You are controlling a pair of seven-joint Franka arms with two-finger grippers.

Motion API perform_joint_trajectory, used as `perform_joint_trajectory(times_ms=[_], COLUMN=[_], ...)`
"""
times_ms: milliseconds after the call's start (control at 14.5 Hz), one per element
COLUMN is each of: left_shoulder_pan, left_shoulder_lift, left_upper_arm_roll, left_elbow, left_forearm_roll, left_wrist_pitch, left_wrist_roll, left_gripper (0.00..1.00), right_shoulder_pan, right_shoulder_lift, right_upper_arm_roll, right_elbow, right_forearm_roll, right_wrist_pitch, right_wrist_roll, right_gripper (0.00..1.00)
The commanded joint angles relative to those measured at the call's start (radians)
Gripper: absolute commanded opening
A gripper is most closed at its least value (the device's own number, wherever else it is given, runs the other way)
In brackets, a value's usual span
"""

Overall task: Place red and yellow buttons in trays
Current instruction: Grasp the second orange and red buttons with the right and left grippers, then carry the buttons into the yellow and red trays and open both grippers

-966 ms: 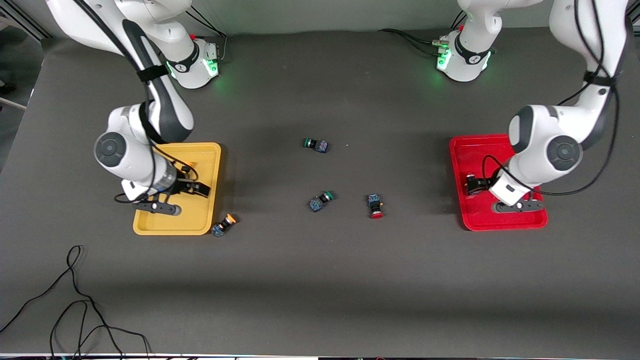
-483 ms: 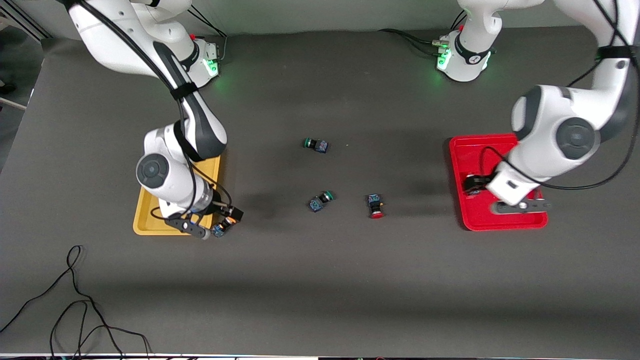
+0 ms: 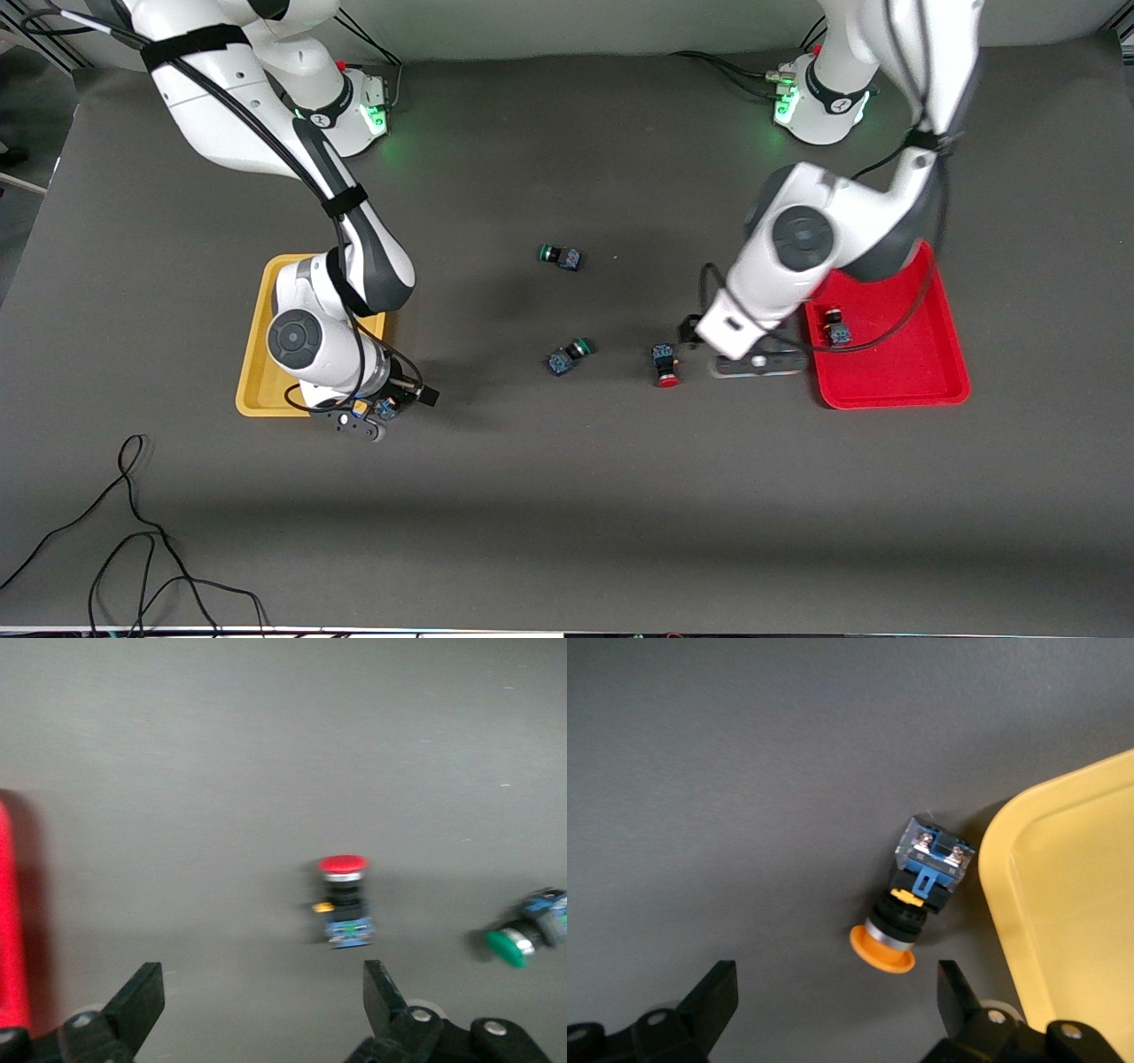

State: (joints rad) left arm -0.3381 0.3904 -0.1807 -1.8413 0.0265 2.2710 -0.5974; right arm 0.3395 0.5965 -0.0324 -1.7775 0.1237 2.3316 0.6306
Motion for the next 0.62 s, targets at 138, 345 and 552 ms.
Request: perform_joint_trajectory(times_ms=[138,345,552], left_shoulder_pan=[-0.078,-0.078,-0.078], left_shoulder_lift=[0.246,0.320,0.352], left_upper_arm_roll=[0.020,0.021,0.021], left_elbow=[0.220,0.228,0.223], left_forearm_roll=[0.087,0.122,0.127], left_wrist_pitch=[0.019,0.114,0.121], left_wrist_roll=[-0.142,-0.170,-0.171], left_gripper=[1.00,1.00,1.00], right_shoulder_pan=[-0.002,-0.002,-0.002], right_shoulder_lift=[0.054,0.063,0.071], right_upper_arm_roll=[-0.009,-0.009,-0.009], right_elbow=[0.032,0.033,0.035], right_forearm_roll=[-0.003,-0.004,-0.027], right_wrist_pitch=[0.005,0.017,0.025], right_wrist_roll=[0.024,0.024,0.023], right_gripper=[1.00,1.00,0.91])
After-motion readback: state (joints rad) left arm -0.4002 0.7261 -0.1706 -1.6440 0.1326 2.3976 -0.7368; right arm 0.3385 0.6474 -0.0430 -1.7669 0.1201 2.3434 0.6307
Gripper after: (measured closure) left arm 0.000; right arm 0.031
